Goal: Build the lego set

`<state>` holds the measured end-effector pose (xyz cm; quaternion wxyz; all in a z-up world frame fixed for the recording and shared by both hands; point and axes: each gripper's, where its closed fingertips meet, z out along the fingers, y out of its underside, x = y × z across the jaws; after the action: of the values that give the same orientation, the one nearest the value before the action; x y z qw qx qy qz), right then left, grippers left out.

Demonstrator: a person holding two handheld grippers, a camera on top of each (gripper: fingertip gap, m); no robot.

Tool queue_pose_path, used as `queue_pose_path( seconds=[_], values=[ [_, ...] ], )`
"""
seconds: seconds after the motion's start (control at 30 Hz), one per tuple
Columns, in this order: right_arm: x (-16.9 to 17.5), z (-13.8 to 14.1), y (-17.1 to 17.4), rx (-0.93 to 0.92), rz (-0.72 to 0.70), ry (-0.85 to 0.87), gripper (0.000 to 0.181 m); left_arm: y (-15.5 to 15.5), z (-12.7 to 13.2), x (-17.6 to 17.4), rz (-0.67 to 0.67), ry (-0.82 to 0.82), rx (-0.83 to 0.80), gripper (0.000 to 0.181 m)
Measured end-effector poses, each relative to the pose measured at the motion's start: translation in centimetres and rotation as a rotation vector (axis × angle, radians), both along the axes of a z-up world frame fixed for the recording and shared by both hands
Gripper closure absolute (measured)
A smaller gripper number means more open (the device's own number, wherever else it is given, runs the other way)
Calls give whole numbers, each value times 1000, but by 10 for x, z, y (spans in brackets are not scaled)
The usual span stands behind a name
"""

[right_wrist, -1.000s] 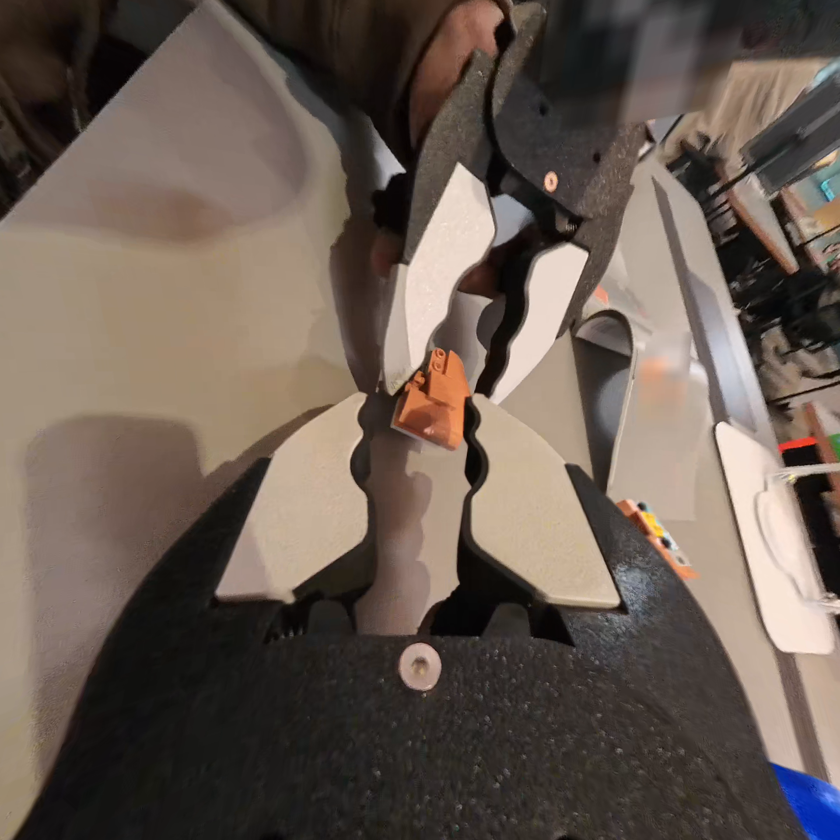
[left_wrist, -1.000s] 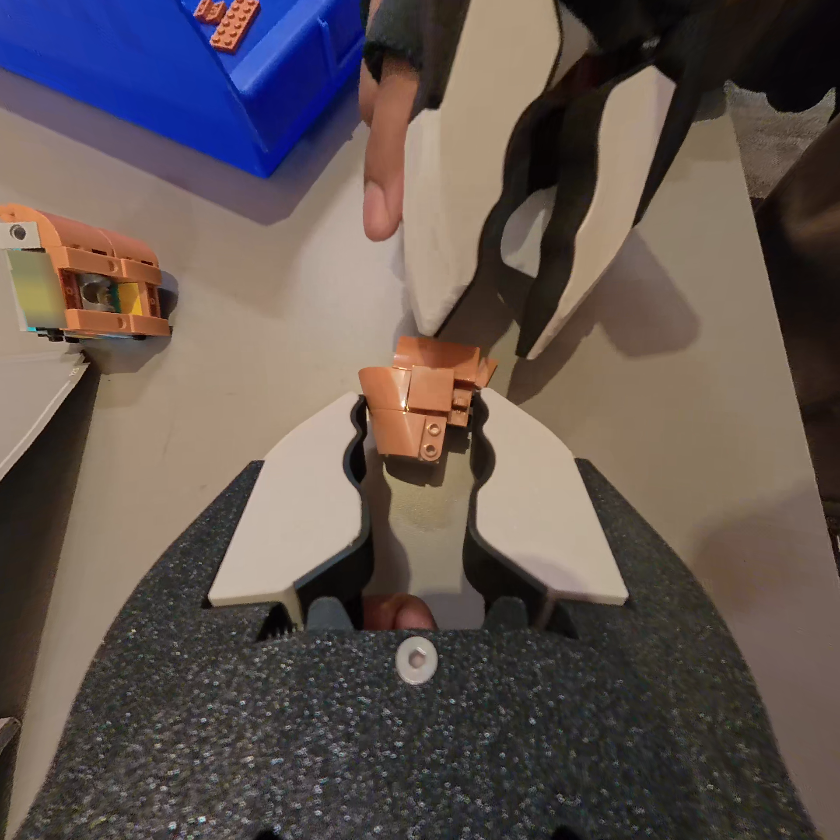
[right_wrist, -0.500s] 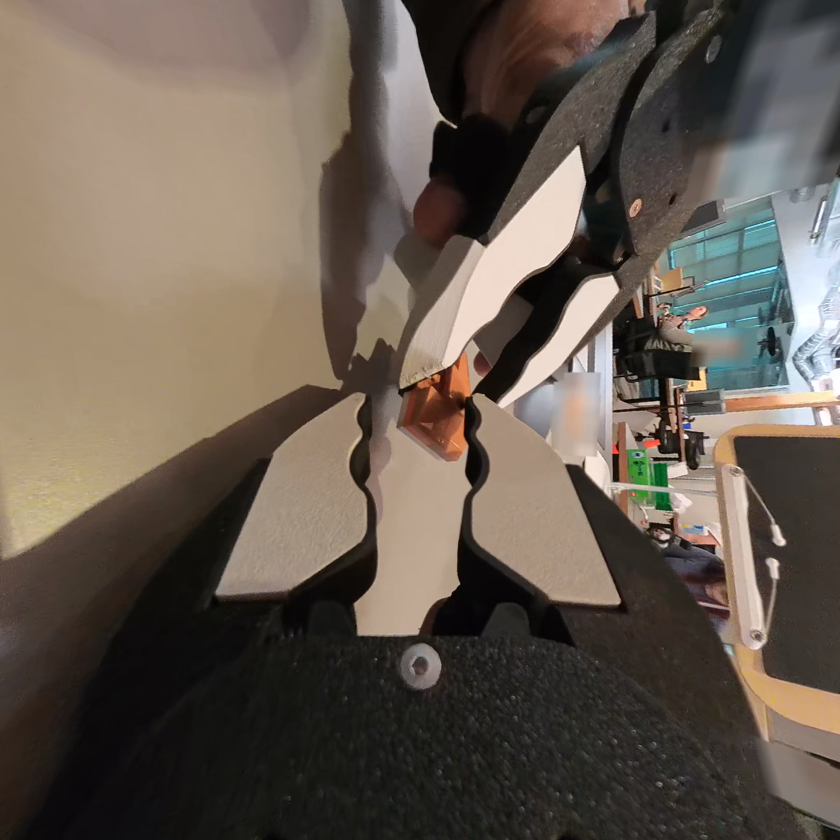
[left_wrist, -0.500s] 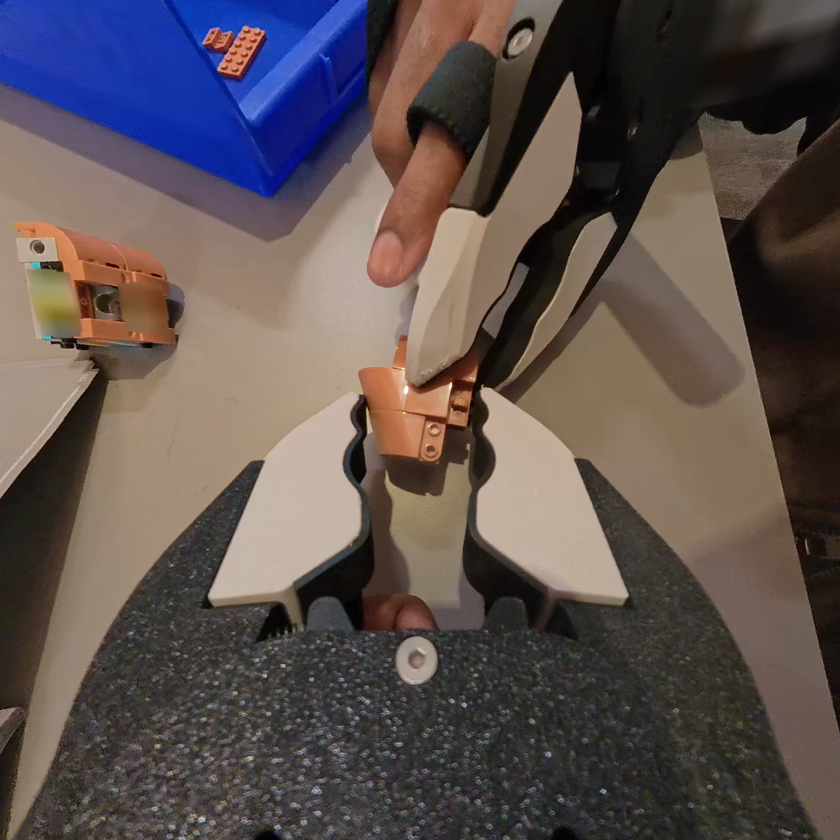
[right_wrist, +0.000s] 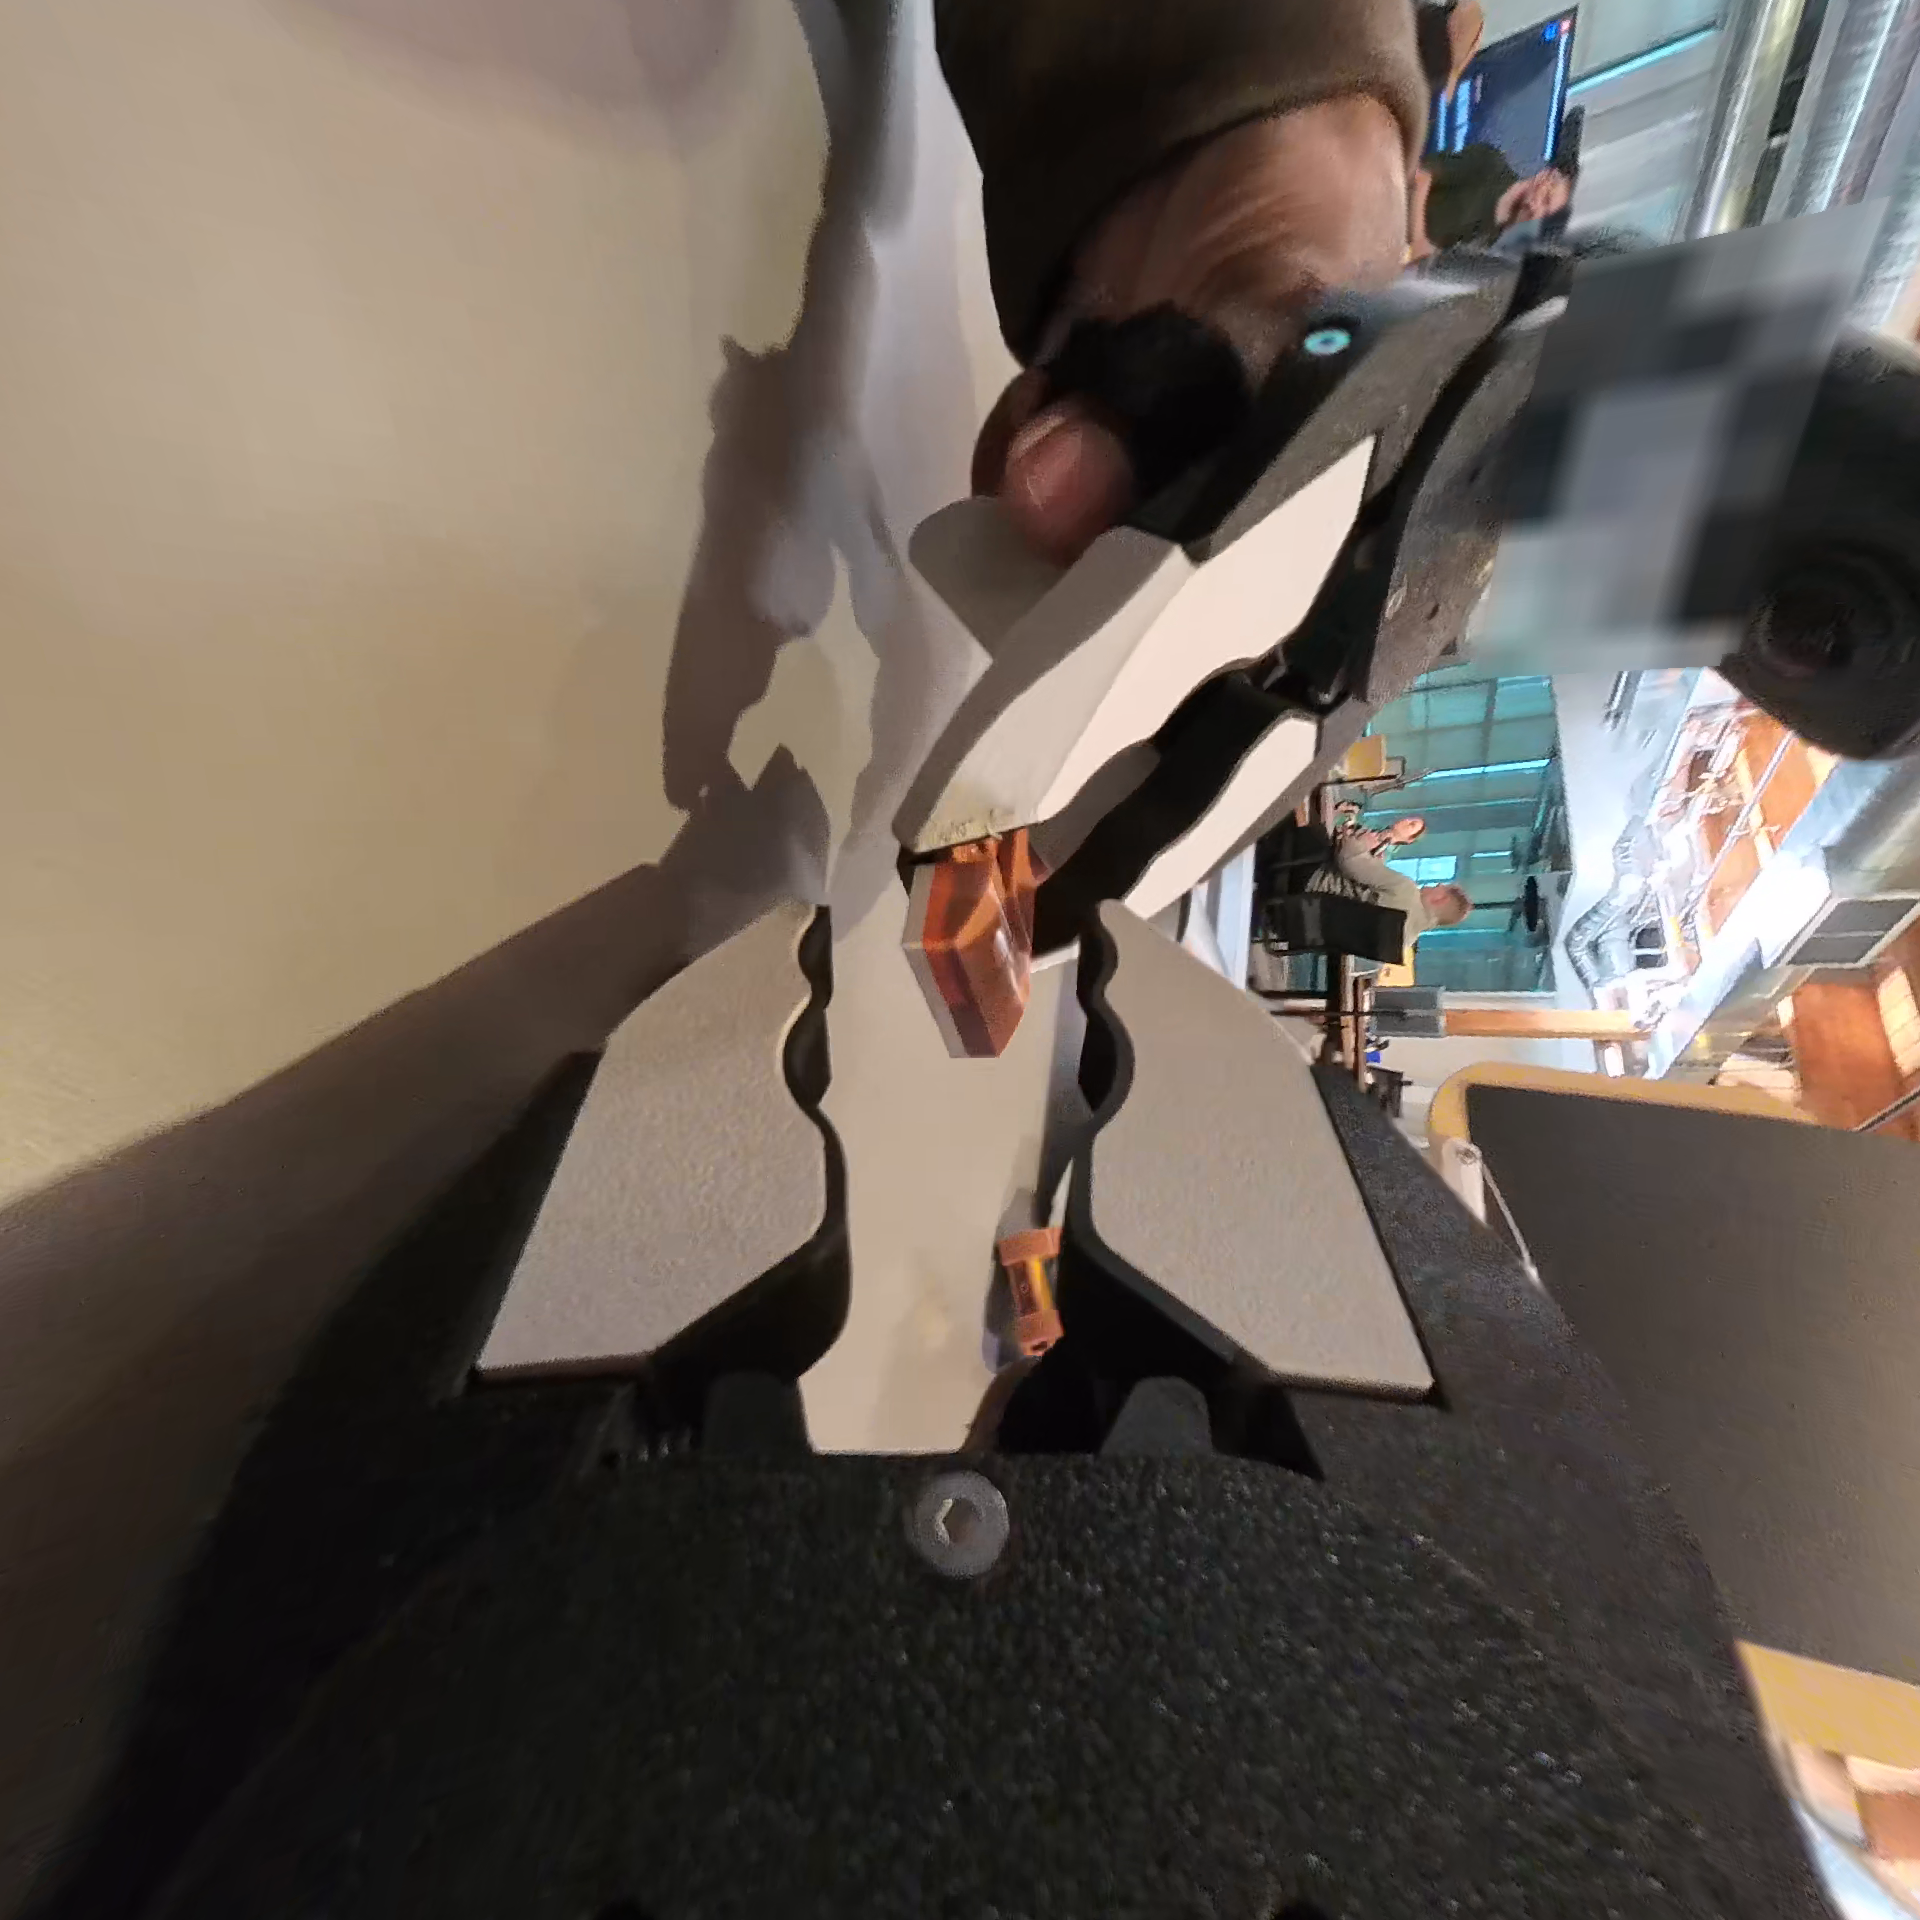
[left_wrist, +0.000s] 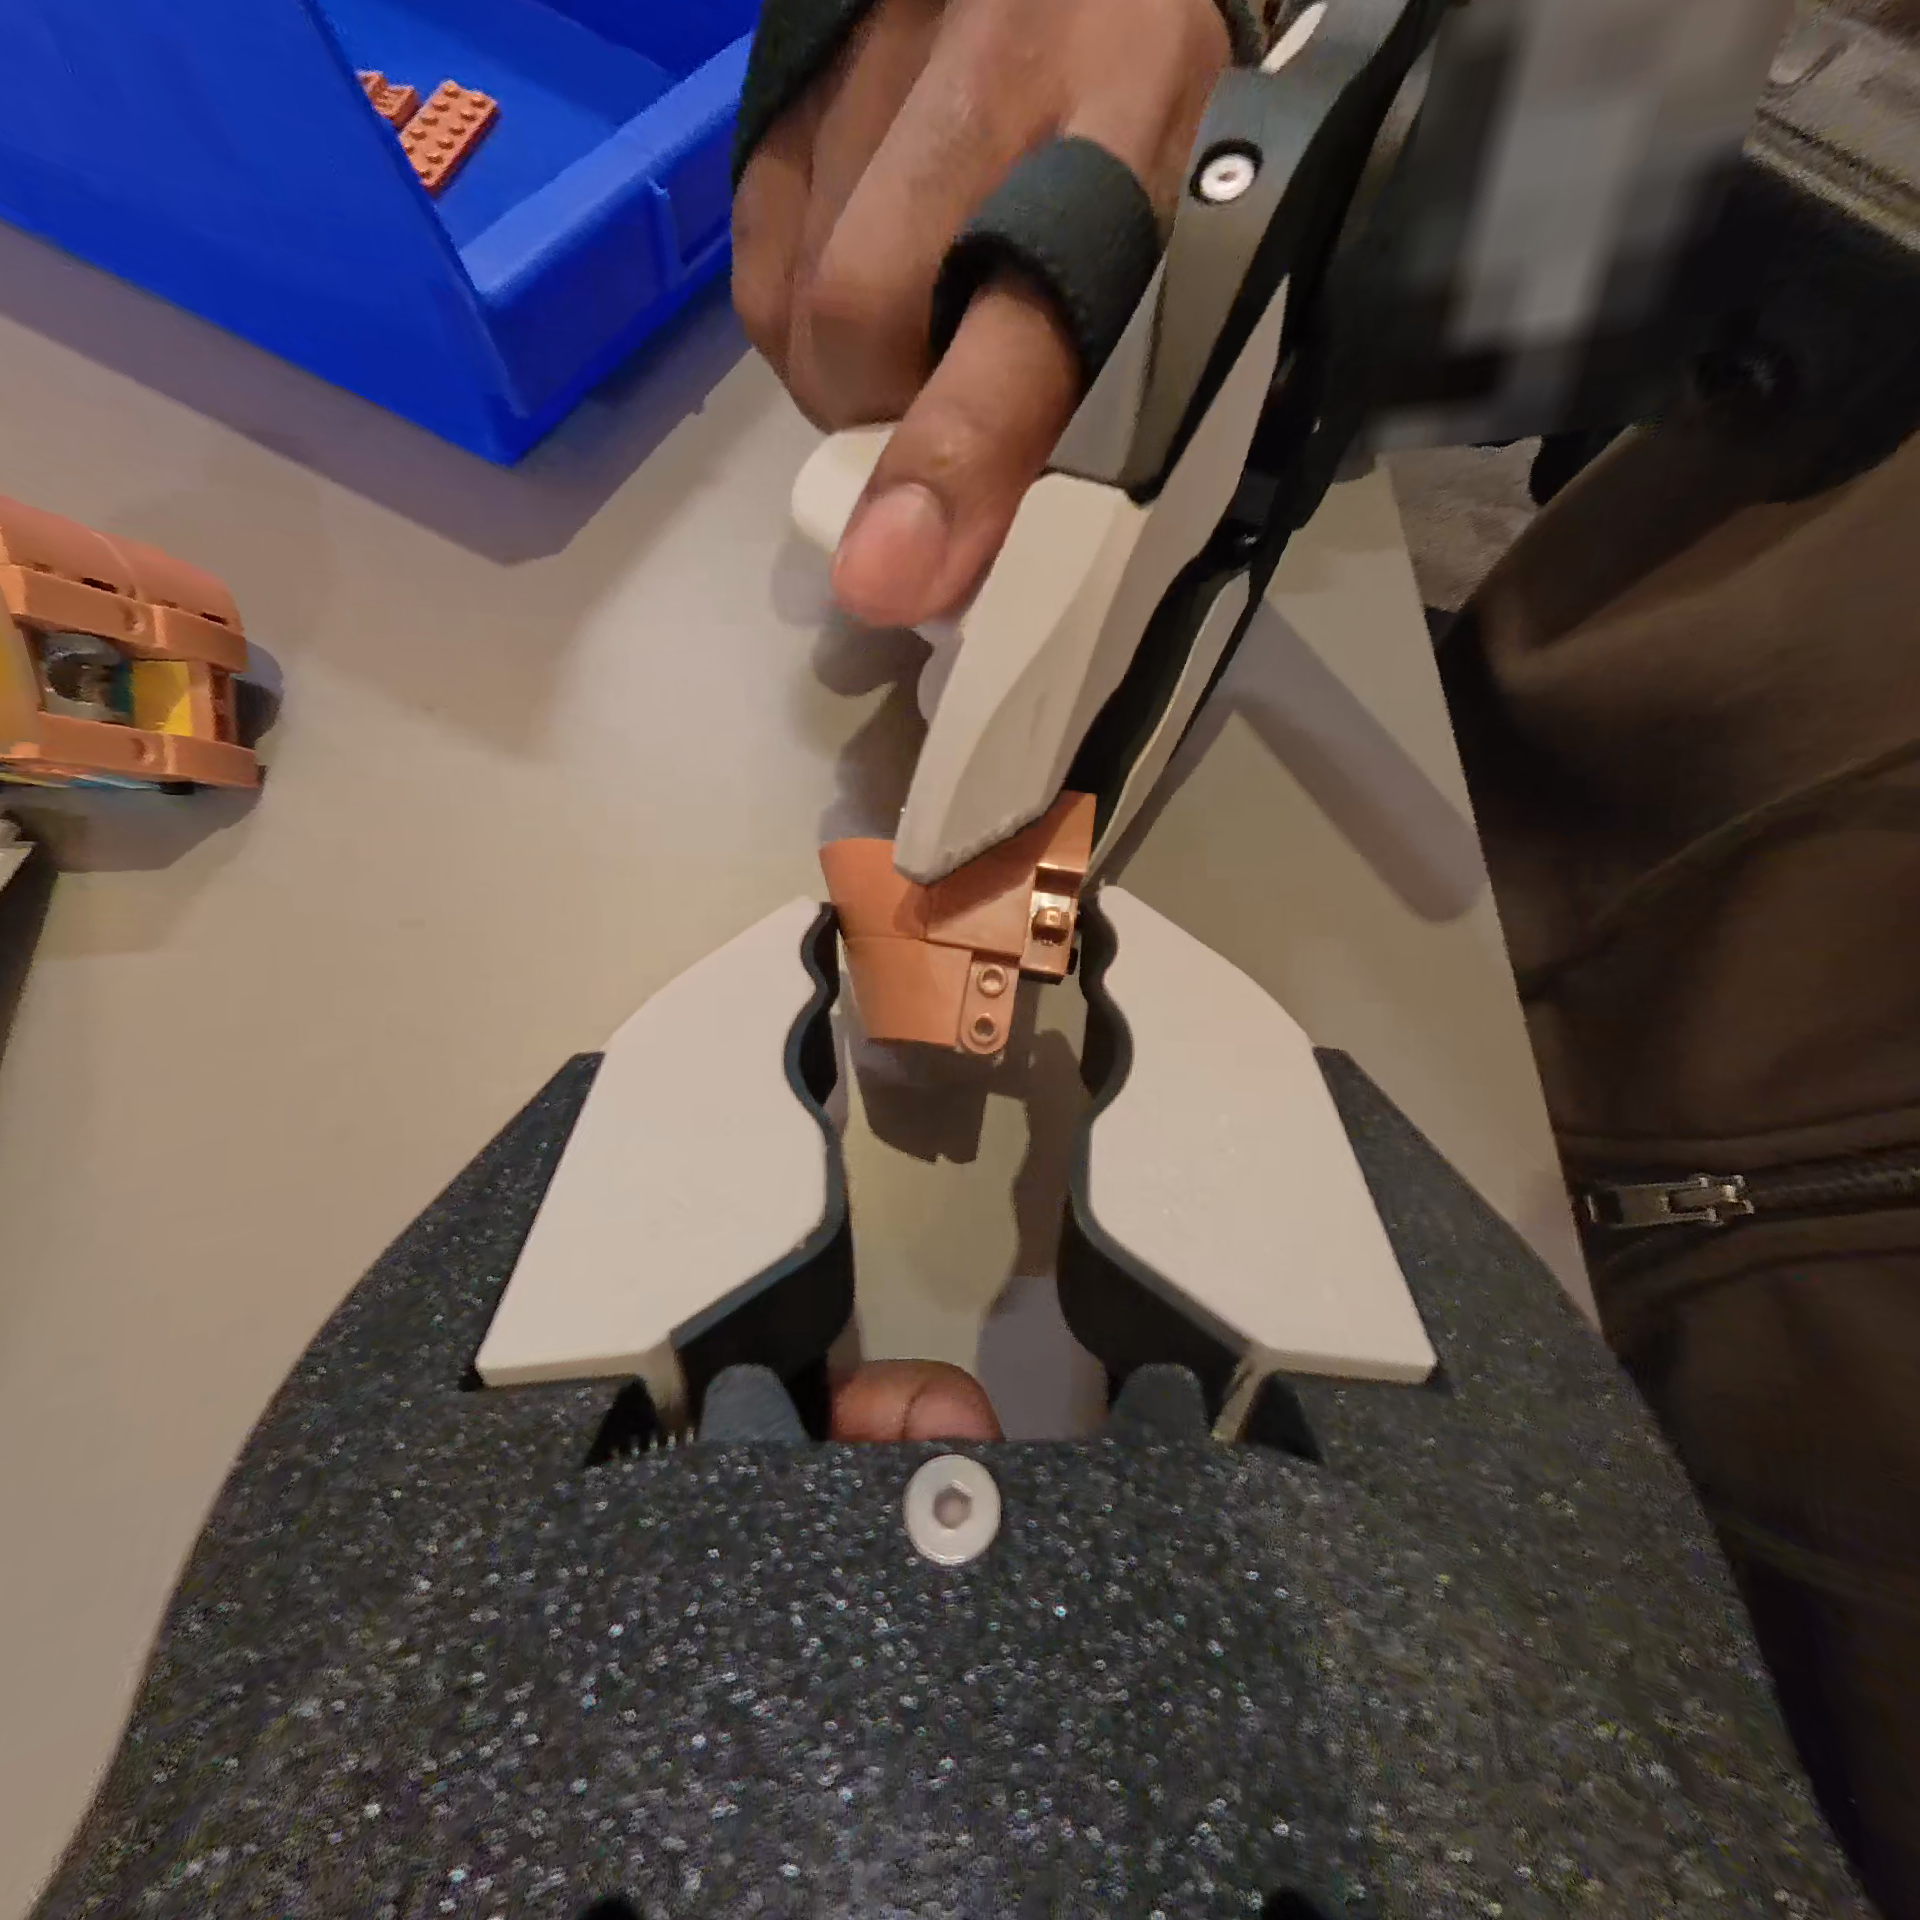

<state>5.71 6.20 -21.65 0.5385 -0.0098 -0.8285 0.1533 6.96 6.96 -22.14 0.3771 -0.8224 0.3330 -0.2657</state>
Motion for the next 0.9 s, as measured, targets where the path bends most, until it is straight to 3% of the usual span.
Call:
queue_pose_path(
  seconds=[0.23,0.63,0.8,0.9],
  values=[
    [0,7,-6,50,25,66,161,-6,7,8,-37,-46,-10,136],
    [8,8,-14,5,55,-24,163,-14,11,17,-81,-109,-70,137],
    [2,18,1,-273,-26,-98,163,-6,28,7,-38,-158,37,138],
    [-2,26,11,-483,-83,-148,163,-3,39,-6,-35,-72,220,130]
  ],
)
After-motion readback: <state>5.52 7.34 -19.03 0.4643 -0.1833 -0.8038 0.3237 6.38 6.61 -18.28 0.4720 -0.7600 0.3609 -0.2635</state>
